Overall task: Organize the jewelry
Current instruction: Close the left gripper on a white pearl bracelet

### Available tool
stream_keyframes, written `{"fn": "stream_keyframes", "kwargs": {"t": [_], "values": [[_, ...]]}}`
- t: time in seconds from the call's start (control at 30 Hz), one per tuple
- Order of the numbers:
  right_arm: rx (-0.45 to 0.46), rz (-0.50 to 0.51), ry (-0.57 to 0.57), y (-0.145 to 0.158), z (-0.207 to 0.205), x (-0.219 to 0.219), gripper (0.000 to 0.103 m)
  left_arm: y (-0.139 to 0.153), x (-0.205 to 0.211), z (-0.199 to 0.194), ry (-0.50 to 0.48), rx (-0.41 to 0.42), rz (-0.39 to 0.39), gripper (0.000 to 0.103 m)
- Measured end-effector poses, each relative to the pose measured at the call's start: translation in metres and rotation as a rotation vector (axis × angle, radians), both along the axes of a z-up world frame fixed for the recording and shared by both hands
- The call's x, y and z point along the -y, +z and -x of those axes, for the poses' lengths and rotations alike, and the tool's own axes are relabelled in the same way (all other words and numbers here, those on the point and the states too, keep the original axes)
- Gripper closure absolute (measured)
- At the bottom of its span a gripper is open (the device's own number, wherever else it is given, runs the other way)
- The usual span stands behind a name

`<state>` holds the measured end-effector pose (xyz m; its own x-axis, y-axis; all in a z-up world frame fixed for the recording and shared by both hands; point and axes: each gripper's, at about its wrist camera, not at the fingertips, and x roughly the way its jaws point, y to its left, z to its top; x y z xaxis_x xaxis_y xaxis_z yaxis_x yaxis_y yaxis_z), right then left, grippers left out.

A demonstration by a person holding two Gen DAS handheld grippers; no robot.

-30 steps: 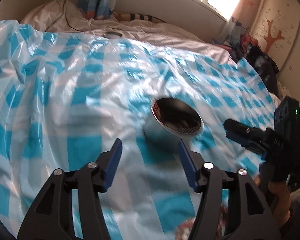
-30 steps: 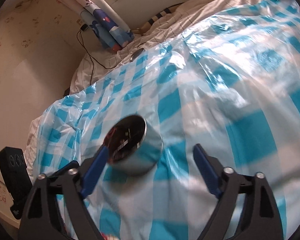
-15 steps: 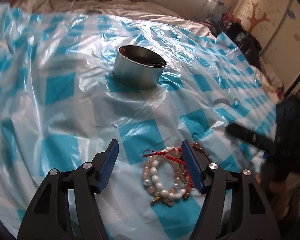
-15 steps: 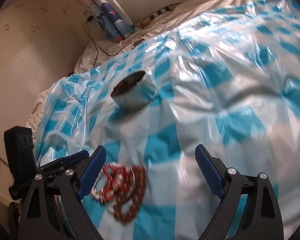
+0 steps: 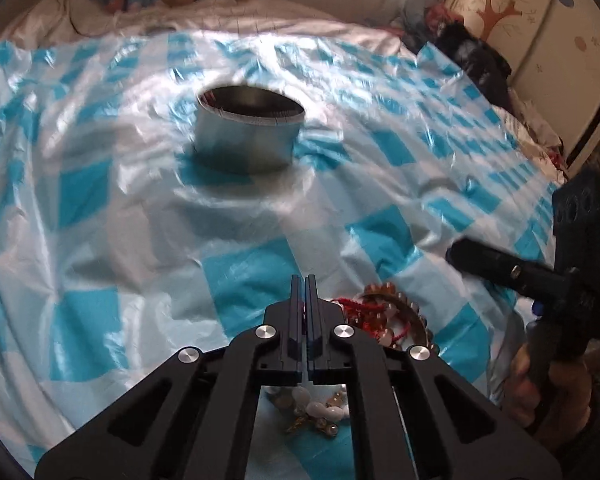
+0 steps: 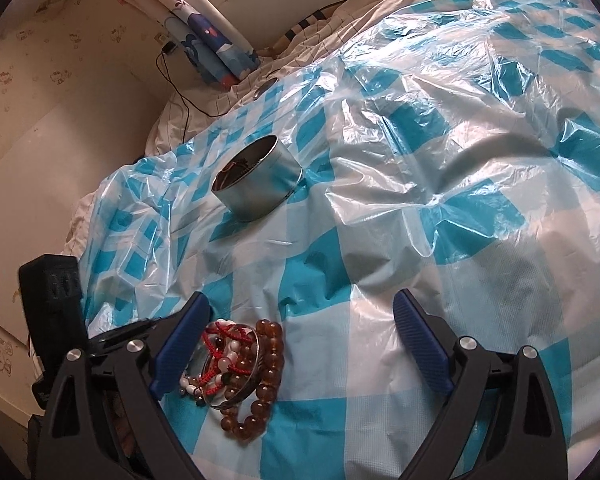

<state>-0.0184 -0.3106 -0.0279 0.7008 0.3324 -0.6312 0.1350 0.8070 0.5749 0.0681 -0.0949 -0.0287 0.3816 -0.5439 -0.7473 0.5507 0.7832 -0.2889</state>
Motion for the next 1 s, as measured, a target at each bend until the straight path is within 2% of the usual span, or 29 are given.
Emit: {"fn": "stream_keyframes", "kwargs": {"t": [0.27,0.37,0.47,0.6,0.63,0.77,0.83,0.93,1.0], "values": [[0.0,0.03,0.005,0.0,0.0,-0.005,0.013,0.028,-0.05,-0.017,0.151,0.028,0.242,0.102],[0.005,0.05,0.007,0.002,-0.001,-0.008,0.013,0.031,-0.055,-0.018,0.166,0.037,0.246,0.102],[0.048,0.104,0.113,0.012,-0.002,-0.031,0.013,0.032,-0.056,-0.019,0.19,0.045,0.231,0.102],[0.124,0.206,0.346,0.024,0.002,-0.086,0.013,0.027,-0.059,-0.023,0.209,0.012,0.231,0.102],[0.116,0.223,0.366,0.022,0.002,-0.094,0.015,0.025,-0.06,-0.024,0.206,0.001,0.229,0.102],[0.057,0.2,0.392,0.007,-0.007,-0.101,0.047,0.023,-0.056,-0.023,0.189,-0.007,0.225,0.102],[0.048,0.184,0.386,0.004,-0.011,-0.099,0.051,0.023,-0.053,-0.022,0.178,-0.006,0.223,0.102],[0.041,0.145,0.369,0.0,-0.018,-0.097,0.051,0.023,-0.05,-0.021,0.166,-0.005,0.218,0.102],[0.036,0.118,0.362,-0.003,-0.02,-0.093,0.056,0.023,-0.048,-0.021,0.16,-0.006,0.217,0.102]]}}
